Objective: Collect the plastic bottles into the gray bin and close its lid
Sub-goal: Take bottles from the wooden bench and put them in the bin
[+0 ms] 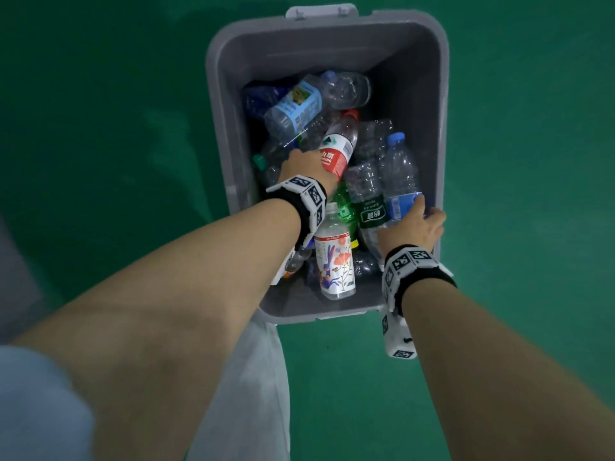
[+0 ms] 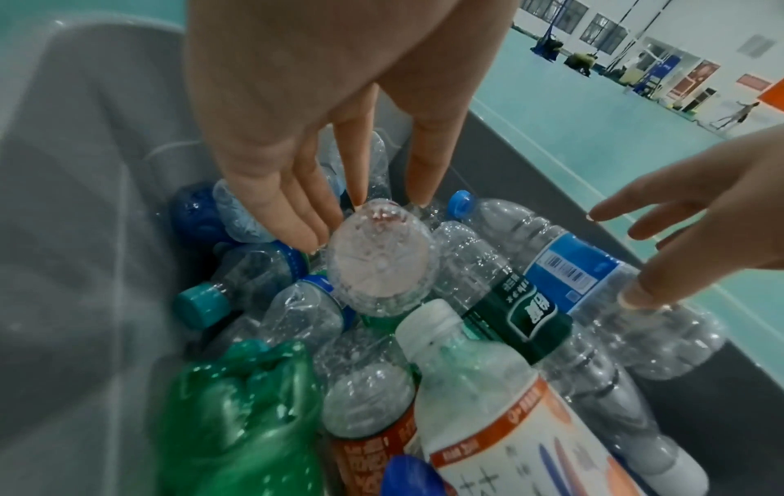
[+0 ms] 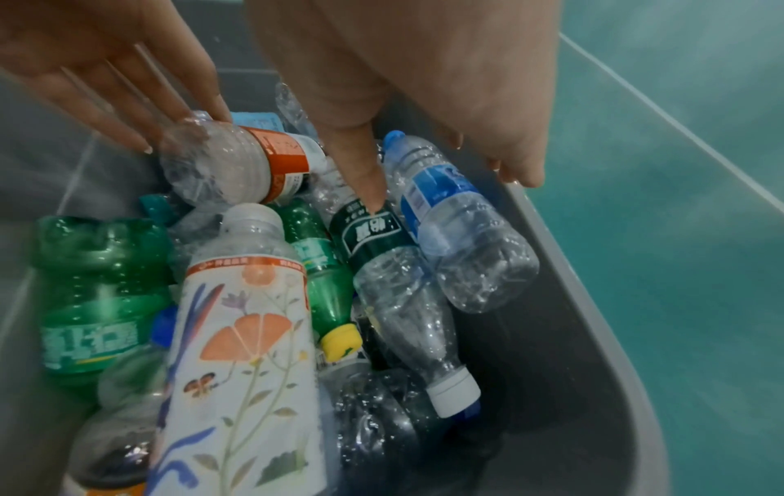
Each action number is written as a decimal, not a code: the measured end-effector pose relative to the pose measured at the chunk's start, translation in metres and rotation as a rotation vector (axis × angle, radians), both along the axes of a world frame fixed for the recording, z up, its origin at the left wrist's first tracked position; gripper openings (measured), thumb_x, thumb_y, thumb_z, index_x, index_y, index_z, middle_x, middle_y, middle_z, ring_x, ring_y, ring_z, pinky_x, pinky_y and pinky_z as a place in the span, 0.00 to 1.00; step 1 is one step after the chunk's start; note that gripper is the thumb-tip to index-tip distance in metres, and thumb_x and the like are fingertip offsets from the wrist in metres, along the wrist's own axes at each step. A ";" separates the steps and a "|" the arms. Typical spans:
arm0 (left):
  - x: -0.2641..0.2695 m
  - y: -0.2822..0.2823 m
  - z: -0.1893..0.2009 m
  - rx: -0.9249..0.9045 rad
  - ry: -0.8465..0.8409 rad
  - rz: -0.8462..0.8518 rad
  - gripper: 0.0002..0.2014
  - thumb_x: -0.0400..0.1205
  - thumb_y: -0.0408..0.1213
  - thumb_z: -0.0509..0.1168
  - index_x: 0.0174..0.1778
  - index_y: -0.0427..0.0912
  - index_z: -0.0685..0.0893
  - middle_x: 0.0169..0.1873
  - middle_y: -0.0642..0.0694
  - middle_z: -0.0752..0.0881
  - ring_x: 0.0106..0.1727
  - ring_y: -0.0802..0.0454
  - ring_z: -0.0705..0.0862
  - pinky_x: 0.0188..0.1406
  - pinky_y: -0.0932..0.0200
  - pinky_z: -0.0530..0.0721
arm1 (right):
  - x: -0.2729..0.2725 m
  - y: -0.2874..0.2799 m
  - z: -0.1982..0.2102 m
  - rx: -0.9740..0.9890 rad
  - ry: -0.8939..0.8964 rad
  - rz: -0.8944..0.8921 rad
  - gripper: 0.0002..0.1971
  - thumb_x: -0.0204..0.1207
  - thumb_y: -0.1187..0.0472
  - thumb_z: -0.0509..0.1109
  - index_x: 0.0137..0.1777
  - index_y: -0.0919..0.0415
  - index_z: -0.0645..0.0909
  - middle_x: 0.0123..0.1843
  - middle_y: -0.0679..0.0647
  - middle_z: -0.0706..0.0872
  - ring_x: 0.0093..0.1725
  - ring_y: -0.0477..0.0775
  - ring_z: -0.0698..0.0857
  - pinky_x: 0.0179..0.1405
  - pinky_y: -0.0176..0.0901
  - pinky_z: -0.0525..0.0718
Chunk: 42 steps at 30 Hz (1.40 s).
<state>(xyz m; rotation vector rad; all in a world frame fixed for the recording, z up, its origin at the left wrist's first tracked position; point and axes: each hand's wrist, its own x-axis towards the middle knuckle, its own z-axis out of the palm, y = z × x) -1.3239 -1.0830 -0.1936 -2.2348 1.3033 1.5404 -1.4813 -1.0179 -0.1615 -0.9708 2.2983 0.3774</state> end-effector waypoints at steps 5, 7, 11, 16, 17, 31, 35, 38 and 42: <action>0.023 0.017 0.028 -0.027 0.042 0.008 0.19 0.78 0.42 0.63 0.63 0.40 0.82 0.60 0.36 0.79 0.57 0.37 0.81 0.57 0.50 0.82 | 0.034 0.004 0.016 -0.002 -0.017 0.019 0.34 0.68 0.69 0.68 0.76 0.57 0.66 0.75 0.63 0.62 0.73 0.65 0.65 0.73 0.54 0.69; 0.034 0.025 0.041 -0.056 0.067 0.013 0.14 0.79 0.39 0.62 0.56 0.37 0.85 0.57 0.37 0.83 0.53 0.40 0.82 0.53 0.53 0.81 | 0.052 0.005 0.023 0.003 -0.038 0.039 0.29 0.70 0.67 0.66 0.74 0.59 0.70 0.74 0.62 0.65 0.72 0.65 0.66 0.70 0.52 0.70; 0.070 0.052 0.071 -0.077 0.161 0.159 0.09 0.80 0.36 0.63 0.50 0.40 0.87 0.55 0.43 0.88 0.57 0.46 0.84 0.57 0.58 0.81 | 0.102 0.009 0.047 0.025 -0.115 0.057 0.24 0.75 0.62 0.64 0.73 0.57 0.73 0.74 0.61 0.68 0.73 0.63 0.68 0.69 0.50 0.69; 0.143 0.087 0.118 -0.078 0.212 0.438 0.09 0.80 0.36 0.63 0.51 0.41 0.88 0.51 0.45 0.89 0.54 0.48 0.86 0.48 0.65 0.78 | 0.188 0.022 0.087 0.051 -0.219 0.166 0.20 0.77 0.61 0.63 0.69 0.57 0.77 0.70 0.61 0.76 0.68 0.63 0.77 0.63 0.46 0.76; 0.163 0.093 0.128 -0.077 0.218 0.475 0.09 0.80 0.36 0.63 0.50 0.40 0.88 0.51 0.45 0.89 0.54 0.47 0.86 0.49 0.63 0.79 | 0.210 0.026 0.098 0.052 -0.244 0.198 0.20 0.77 0.62 0.63 0.69 0.57 0.78 0.70 0.61 0.78 0.67 0.62 0.78 0.62 0.45 0.76; 0.476 0.214 0.252 -0.168 0.173 1.138 0.10 0.81 0.38 0.62 0.52 0.42 0.86 0.49 0.50 0.87 0.50 0.51 0.83 0.48 0.60 0.78 | 0.533 0.092 0.226 0.082 -0.442 0.702 0.18 0.79 0.62 0.61 0.69 0.59 0.79 0.68 0.58 0.82 0.65 0.59 0.81 0.58 0.42 0.77; 0.562 0.267 0.285 -0.218 0.125 1.373 0.10 0.79 0.38 0.64 0.51 0.40 0.87 0.49 0.46 0.88 0.51 0.47 0.84 0.52 0.57 0.81 | 0.631 0.118 0.253 0.097 -0.459 0.878 0.19 0.80 0.62 0.60 0.69 0.59 0.79 0.68 0.57 0.83 0.67 0.59 0.81 0.59 0.41 0.76; 0.621 0.308 0.297 -0.234 0.049 1.493 0.11 0.80 0.38 0.63 0.52 0.38 0.86 0.51 0.42 0.88 0.53 0.44 0.84 0.55 0.53 0.80 | 0.699 0.145 0.263 0.114 -0.479 1.008 0.18 0.80 0.62 0.60 0.69 0.59 0.79 0.68 0.57 0.83 0.67 0.59 0.80 0.62 0.42 0.76; 0.687 0.363 0.308 -0.244 0.022 1.728 0.04 0.80 0.36 0.63 0.44 0.43 0.83 0.44 0.41 0.85 0.44 0.44 0.81 0.47 0.53 0.79 | 0.780 0.186 0.272 0.136 -0.530 1.165 0.18 0.80 0.63 0.61 0.68 0.60 0.80 0.68 0.59 0.83 0.68 0.60 0.80 0.64 0.43 0.75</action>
